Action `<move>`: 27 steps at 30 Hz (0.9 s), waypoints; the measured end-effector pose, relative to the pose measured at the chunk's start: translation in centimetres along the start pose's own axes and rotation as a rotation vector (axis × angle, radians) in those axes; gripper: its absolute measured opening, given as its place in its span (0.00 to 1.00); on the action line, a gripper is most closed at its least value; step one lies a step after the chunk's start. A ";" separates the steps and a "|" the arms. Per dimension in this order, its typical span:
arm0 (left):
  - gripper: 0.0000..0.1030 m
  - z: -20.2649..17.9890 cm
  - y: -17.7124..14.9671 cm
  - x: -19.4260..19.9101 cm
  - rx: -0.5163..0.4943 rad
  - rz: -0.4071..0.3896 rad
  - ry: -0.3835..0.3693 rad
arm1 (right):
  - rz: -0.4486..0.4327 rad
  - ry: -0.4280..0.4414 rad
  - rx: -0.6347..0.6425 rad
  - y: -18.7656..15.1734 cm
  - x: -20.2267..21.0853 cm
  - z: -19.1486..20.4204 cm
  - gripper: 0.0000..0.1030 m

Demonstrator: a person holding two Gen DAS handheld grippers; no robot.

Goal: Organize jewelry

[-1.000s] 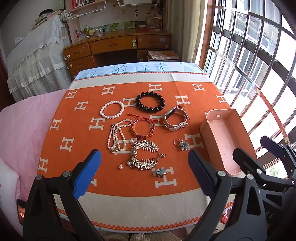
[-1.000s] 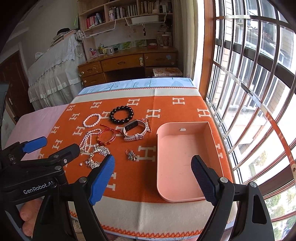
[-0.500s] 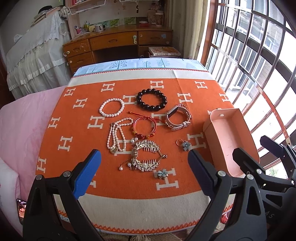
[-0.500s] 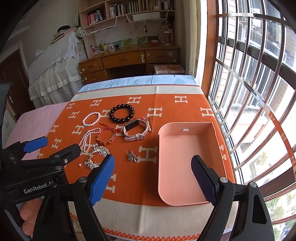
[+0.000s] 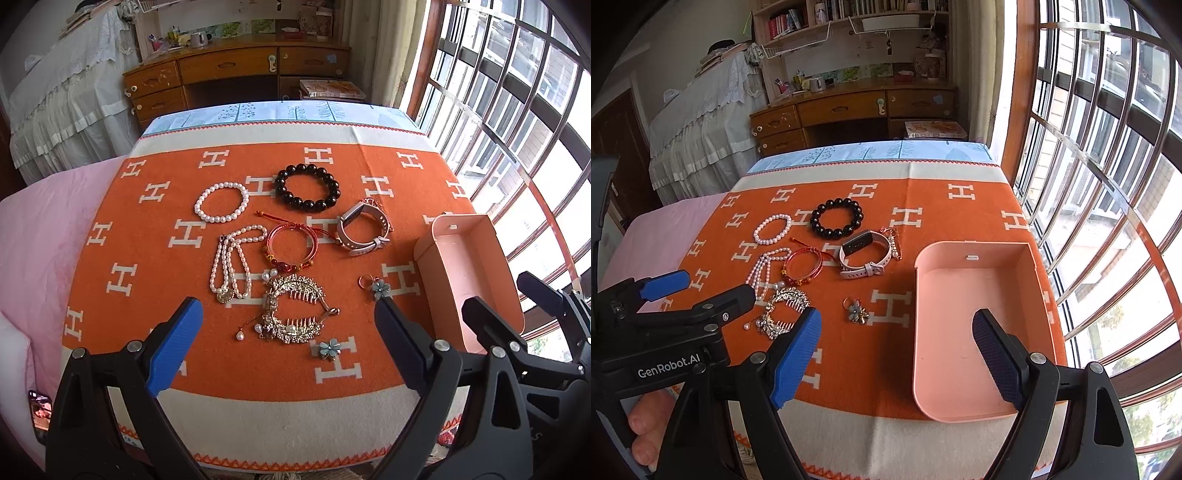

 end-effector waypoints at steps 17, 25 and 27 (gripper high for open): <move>0.90 6.1 9.3 -0.3 0.083 -0.095 0.014 | 0.075 0.076 0.000 5.7 -5.7 0.4 0.77; 0.90 9.5 14.2 -1.3 0.077 -0.152 -0.002 | 0.103 0.089 0.039 11.6 -8.6 0.7 0.77; 0.90 9.5 14.8 -2.3 0.052 -0.138 -0.020 | 0.120 0.081 0.049 12.6 -9.7 0.9 0.77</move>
Point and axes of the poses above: each gripper's, at about its wrist camera, not at the fingertips, and x roughly against the way its jaws point, z to its left, y to its top, the point moved 10 cm from there along -x, roughly the way its jaws point, and after that the axes turned 4 degrees about -z, right-handed, at the moved point
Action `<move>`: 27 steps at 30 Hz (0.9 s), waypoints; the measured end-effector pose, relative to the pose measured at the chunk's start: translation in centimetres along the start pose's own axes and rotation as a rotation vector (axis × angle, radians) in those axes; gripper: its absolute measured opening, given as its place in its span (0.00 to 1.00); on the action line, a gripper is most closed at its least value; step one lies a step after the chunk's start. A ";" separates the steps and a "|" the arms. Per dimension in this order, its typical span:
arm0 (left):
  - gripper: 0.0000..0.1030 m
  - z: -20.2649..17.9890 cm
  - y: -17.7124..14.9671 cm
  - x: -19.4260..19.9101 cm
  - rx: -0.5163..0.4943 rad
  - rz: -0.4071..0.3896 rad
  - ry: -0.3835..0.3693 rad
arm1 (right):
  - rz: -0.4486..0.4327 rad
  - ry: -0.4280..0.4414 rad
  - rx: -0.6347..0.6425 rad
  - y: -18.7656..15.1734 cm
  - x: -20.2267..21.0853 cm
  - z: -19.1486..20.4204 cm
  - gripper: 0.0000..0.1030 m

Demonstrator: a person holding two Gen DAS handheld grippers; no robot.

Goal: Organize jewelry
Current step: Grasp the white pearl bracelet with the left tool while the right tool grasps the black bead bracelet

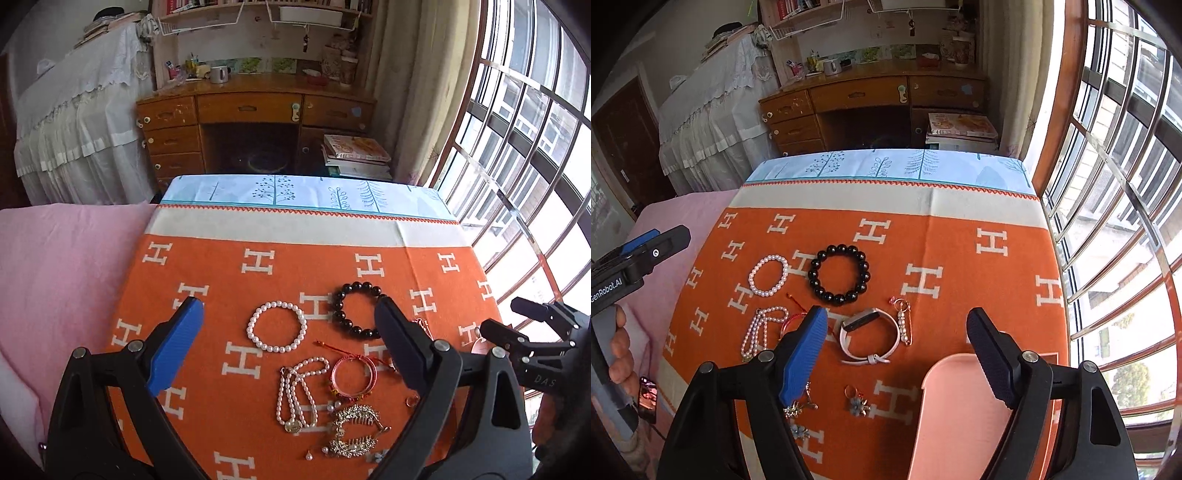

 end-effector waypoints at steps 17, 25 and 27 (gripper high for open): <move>0.72 4.6 -7.3 -15.8 0.041 0.391 0.055 | 0.272 0.051 -0.057 1.2 -18.2 3.4 0.52; 0.52 5.7 -9.0 -17.5 0.047 0.461 0.066 | 0.263 -0.017 0.029 1.4 -21.4 5.1 0.28; 0.43 6.0 -8.7 -17.8 0.033 0.450 0.088 | 0.255 -0.018 0.043 1.4 -21.5 5.7 0.16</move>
Point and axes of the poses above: each gripper's, at about its wrist camera, not at the fingertips, and x roughly against the way its jaws point, z to its left, y to its top, the point moved 10 cm from there along -x, roughly the way its jaws point, and after that the axes turned 4 degrees about -z, right-handed, at the moved point
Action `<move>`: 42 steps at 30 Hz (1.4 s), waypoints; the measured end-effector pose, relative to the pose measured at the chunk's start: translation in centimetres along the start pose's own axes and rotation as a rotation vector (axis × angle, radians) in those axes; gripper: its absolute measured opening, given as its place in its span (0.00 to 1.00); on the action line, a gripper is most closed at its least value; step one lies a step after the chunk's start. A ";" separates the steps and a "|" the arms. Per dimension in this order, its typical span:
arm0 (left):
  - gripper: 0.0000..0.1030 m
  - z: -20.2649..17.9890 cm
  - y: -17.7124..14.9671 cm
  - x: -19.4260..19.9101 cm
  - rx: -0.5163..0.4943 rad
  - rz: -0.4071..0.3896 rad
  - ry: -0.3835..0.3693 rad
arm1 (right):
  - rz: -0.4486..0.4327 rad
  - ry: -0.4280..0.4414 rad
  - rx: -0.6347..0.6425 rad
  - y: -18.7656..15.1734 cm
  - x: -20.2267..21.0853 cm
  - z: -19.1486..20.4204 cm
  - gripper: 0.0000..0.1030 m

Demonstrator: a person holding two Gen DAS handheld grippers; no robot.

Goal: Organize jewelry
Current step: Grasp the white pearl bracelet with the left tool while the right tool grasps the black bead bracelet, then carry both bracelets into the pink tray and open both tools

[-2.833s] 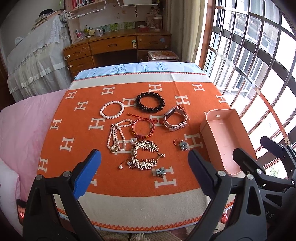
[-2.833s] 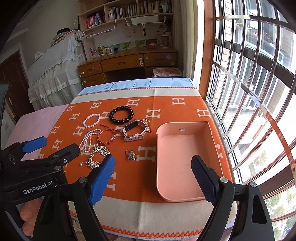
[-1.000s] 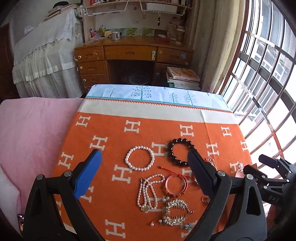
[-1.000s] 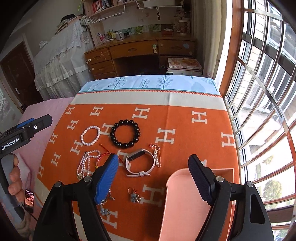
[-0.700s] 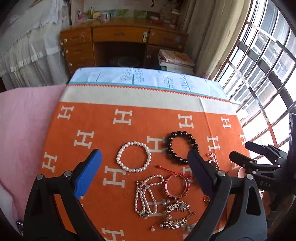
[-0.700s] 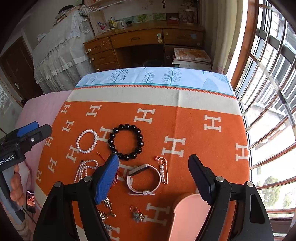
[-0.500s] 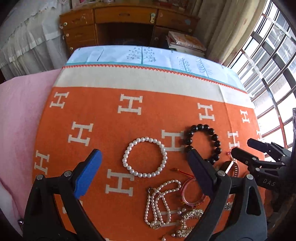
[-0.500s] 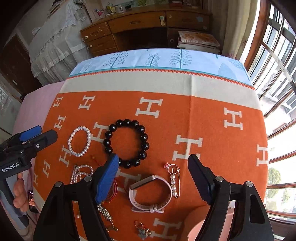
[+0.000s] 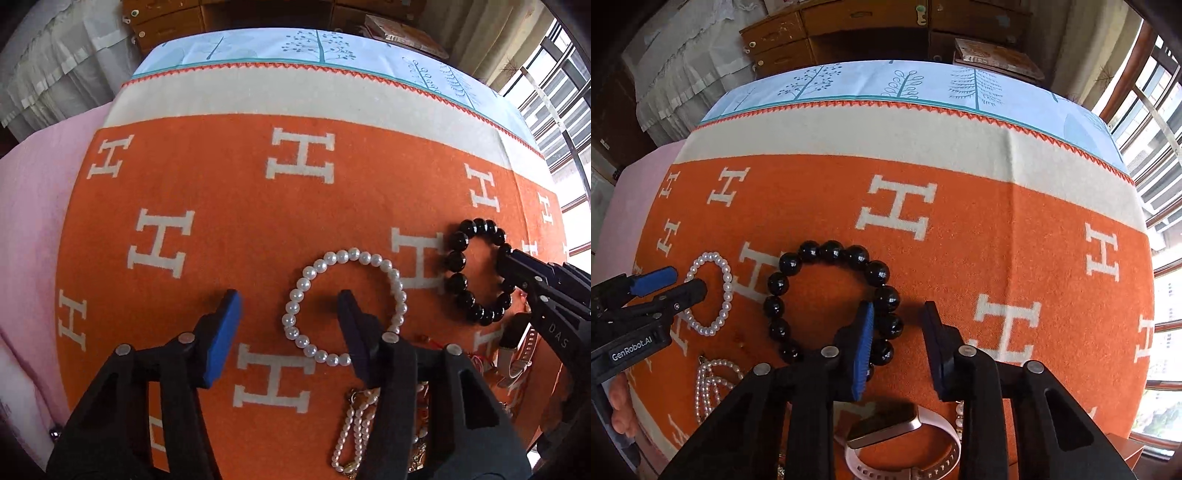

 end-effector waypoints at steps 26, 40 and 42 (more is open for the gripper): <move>0.05 -3.2 0.3 14.8 0.040 -0.278 -0.146 | -0.268 0.266 -0.171 -2.5 13.1 -1.3 0.15; 0.05 -20.4 -5.5 23.3 -0.203 -0.358 -0.362 | -0.495 0.315 -0.265 -11.4 27.6 -9.5 0.15; 0.05 -23.3 -6.8 23.4 -0.236 -0.352 -0.395 | -0.515 0.292 -0.284 -13.3 28.8 -11.2 0.15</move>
Point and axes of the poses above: each gripper's, at about its wrist camera, not at the fingertips, and x roughly against the way its jaws point, z to its left, y to its top, the point moved 10 cm from there along -x, roughly the way its jaws point, and after that the axes turned 4 degrees about -z, right-handed, at the moved point
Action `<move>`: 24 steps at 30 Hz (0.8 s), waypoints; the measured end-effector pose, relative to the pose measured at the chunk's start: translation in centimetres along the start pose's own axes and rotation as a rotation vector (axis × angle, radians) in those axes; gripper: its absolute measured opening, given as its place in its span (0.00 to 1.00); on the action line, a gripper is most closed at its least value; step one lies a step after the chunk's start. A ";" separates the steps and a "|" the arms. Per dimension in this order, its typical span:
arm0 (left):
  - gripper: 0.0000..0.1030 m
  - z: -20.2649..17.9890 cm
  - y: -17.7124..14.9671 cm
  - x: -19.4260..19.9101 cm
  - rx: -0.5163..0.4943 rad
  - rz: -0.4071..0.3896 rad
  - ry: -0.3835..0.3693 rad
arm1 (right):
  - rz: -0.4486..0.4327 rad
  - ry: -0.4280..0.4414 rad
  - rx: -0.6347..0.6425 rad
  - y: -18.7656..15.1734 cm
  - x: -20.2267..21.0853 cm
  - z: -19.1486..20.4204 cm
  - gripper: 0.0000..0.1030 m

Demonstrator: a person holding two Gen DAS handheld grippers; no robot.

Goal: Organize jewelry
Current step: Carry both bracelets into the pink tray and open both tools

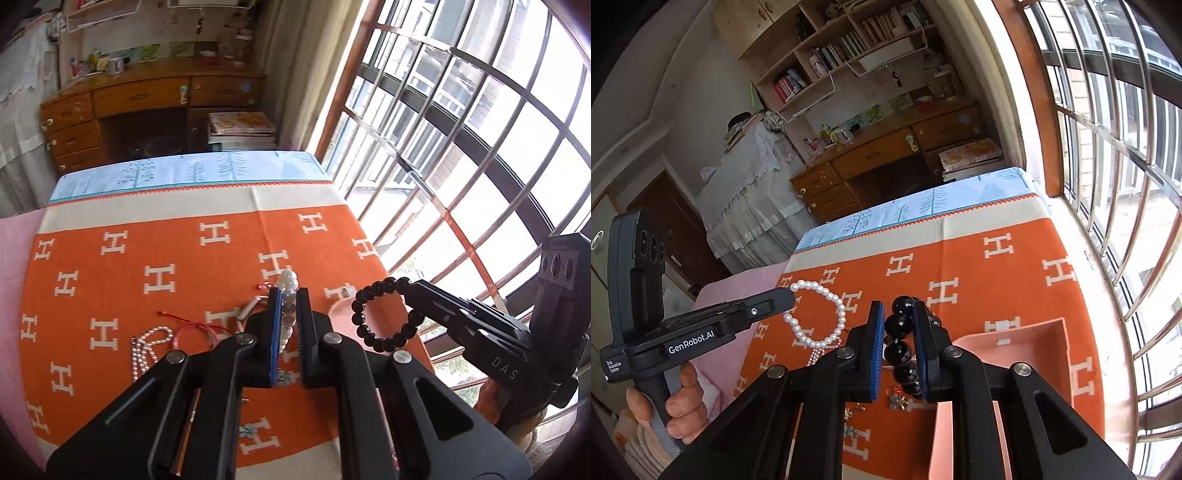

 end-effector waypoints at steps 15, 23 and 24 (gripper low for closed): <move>0.05 -11.3 -7.1 -8.8 -0.095 0.116 -0.112 | 0.059 -0.109 -0.123 -11.0 5.6 -11.4 0.15; 0.05 -8.9 -8.7 -10.9 -0.179 0.045 0.066 | 0.099 -0.235 -0.064 -14.0 3.3 -13.4 0.15; 0.05 -8.7 -8.8 -10.9 -0.185 0.038 0.077 | 0.108 -0.251 -0.059 -14.3 2.9 -13.8 0.15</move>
Point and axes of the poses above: each gripper's, at about its wrist camera, not at the fingertips, and x roughly against the way its jaws point, z to its left, y to its top, the point moved 10 cm from there along -x, roughly the way its jaws point, and after that the axes turned 4 degrees about -z, right-handed, at the moved point
